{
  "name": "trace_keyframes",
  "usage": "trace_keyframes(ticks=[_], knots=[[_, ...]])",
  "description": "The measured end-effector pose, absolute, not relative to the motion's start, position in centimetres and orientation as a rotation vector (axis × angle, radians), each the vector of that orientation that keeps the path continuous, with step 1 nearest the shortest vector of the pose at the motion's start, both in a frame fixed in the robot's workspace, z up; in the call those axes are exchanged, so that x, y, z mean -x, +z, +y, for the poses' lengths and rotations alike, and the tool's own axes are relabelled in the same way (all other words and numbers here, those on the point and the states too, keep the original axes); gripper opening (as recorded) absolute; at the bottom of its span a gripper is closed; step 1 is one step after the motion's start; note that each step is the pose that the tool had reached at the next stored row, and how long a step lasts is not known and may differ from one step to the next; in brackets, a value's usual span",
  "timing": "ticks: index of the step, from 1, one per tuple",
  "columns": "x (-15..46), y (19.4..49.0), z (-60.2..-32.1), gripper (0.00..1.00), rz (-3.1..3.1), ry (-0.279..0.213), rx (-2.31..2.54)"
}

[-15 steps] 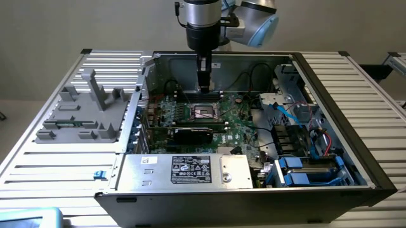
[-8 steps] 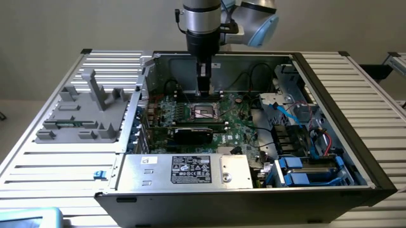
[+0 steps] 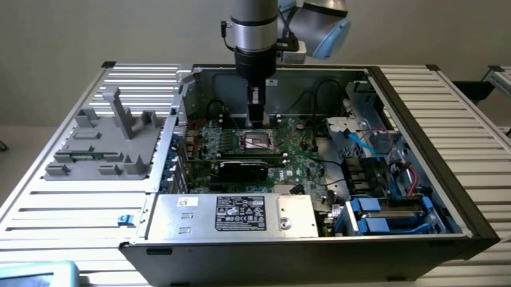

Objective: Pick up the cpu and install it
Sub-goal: 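Place the cpu into insertion slot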

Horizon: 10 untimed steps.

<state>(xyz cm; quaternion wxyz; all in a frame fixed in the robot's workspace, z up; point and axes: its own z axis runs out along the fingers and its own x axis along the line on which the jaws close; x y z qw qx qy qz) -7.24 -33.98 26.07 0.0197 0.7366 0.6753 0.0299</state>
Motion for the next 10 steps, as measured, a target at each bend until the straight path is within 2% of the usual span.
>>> trace_keyframes(ticks=[10], knots=[[7.2, 24.3, -34.1, 0.55, 2.1, 0.107, -2.294]])
